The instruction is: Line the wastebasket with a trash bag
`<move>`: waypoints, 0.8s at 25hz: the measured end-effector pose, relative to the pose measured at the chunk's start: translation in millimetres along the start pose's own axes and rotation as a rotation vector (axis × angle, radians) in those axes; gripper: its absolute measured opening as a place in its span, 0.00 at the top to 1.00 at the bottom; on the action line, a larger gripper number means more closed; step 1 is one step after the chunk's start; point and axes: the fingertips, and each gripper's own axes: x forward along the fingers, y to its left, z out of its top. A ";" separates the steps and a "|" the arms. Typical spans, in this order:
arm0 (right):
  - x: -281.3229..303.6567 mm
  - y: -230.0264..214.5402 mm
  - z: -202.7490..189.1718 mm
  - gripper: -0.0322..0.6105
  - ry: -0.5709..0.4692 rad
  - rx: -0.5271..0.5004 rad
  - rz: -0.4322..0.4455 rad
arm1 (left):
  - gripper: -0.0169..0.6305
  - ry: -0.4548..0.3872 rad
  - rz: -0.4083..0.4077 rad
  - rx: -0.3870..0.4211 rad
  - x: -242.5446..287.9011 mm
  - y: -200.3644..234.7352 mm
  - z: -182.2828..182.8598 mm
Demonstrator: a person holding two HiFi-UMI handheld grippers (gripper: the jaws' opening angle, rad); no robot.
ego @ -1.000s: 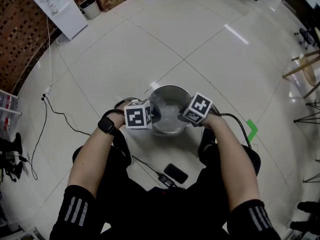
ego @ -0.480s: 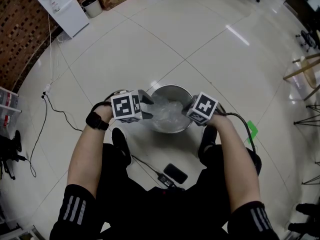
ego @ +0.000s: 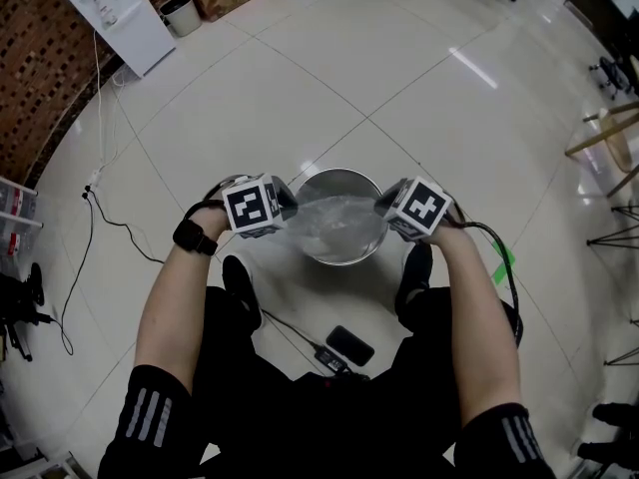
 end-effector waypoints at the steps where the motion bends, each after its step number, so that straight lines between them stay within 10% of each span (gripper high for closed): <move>1: -0.5 -5.2 -4.0 0.94 0.007 0.011 -0.021 | 0.98 -0.011 0.036 -0.007 -1.4 8.7 1.8; 20: 31.1 -107.6 -38.6 0.94 -0.031 0.144 -0.309 | 0.98 -0.065 0.339 -0.066 59.9 132.3 8.9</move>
